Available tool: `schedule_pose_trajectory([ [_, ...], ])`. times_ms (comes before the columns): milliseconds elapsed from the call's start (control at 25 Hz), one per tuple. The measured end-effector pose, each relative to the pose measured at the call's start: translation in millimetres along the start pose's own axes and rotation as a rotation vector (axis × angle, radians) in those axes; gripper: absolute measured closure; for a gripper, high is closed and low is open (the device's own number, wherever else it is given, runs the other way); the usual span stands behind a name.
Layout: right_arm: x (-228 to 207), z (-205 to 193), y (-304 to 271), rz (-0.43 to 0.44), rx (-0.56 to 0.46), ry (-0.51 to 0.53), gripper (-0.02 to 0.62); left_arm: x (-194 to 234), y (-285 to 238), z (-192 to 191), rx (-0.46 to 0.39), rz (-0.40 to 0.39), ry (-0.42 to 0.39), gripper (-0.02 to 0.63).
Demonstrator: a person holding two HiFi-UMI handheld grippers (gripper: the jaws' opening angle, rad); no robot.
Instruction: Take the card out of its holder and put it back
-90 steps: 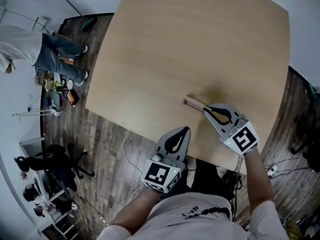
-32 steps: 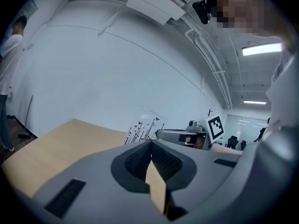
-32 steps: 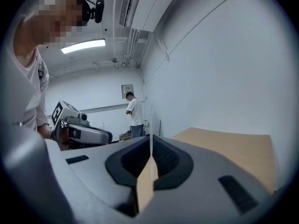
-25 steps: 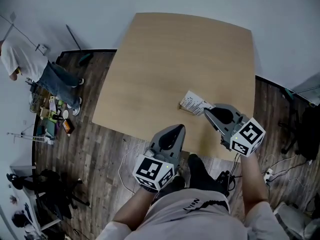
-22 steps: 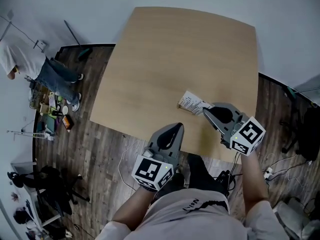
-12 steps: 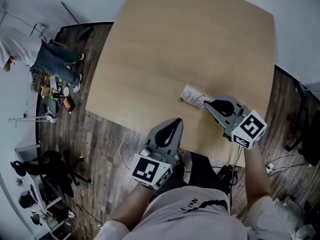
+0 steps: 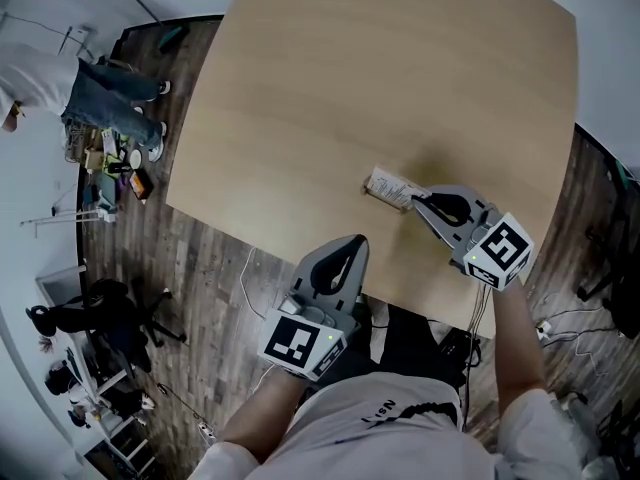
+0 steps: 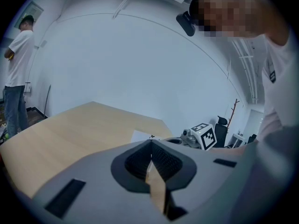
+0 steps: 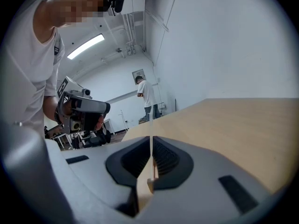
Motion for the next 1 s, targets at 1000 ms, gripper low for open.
schedule_pose_trajectory([
  [1000, 0, -4, -12, 0.02, 0.034, 0.031, 0.569, -3, 1, -12, 0.013, 0.027, 0.03, 0.594],
])
Point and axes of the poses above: the fingertips, and each gripper's own axes: y backward along the fingers, x to its left, z out of its top, the point moved 8 cm from there along y, backward along the fingers, and after that the axes turned 12 degrees about x, right-handed, at the moved point
